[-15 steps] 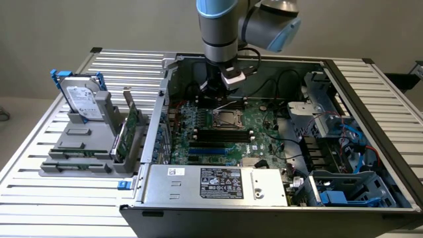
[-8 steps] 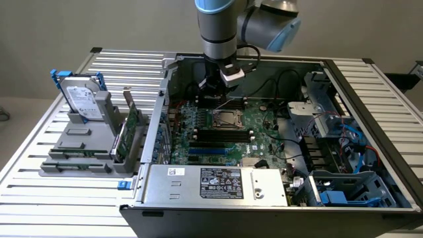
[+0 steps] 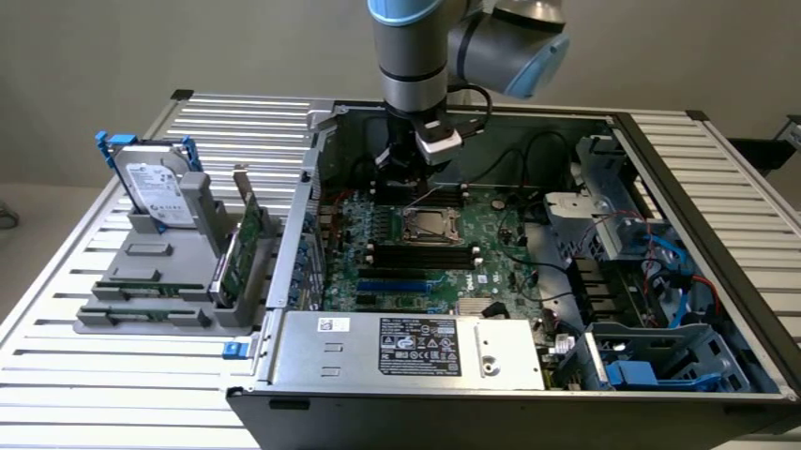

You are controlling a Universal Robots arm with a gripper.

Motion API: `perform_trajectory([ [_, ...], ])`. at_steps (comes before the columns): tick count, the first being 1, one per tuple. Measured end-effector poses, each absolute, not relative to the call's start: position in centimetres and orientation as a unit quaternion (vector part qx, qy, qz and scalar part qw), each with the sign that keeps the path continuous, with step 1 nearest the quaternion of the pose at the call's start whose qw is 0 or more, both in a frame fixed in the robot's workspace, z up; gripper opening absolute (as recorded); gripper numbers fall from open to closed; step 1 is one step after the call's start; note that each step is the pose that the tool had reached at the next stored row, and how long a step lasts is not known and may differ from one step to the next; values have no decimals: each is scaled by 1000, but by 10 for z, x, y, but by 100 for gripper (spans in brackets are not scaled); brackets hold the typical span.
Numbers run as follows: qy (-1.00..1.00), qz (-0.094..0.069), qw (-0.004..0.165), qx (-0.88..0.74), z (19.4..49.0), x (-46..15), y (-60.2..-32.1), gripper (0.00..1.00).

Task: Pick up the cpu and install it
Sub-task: 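Close the cpu cover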

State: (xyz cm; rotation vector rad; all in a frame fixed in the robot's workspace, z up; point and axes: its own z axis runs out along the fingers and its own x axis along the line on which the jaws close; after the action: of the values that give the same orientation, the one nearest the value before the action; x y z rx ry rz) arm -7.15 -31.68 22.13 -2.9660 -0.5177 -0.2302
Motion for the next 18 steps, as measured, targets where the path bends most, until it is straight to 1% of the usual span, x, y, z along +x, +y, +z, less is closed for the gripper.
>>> perform_trajectory([
  [18, -185, -80, 61, -978, 216, -70, -317, 11],
])
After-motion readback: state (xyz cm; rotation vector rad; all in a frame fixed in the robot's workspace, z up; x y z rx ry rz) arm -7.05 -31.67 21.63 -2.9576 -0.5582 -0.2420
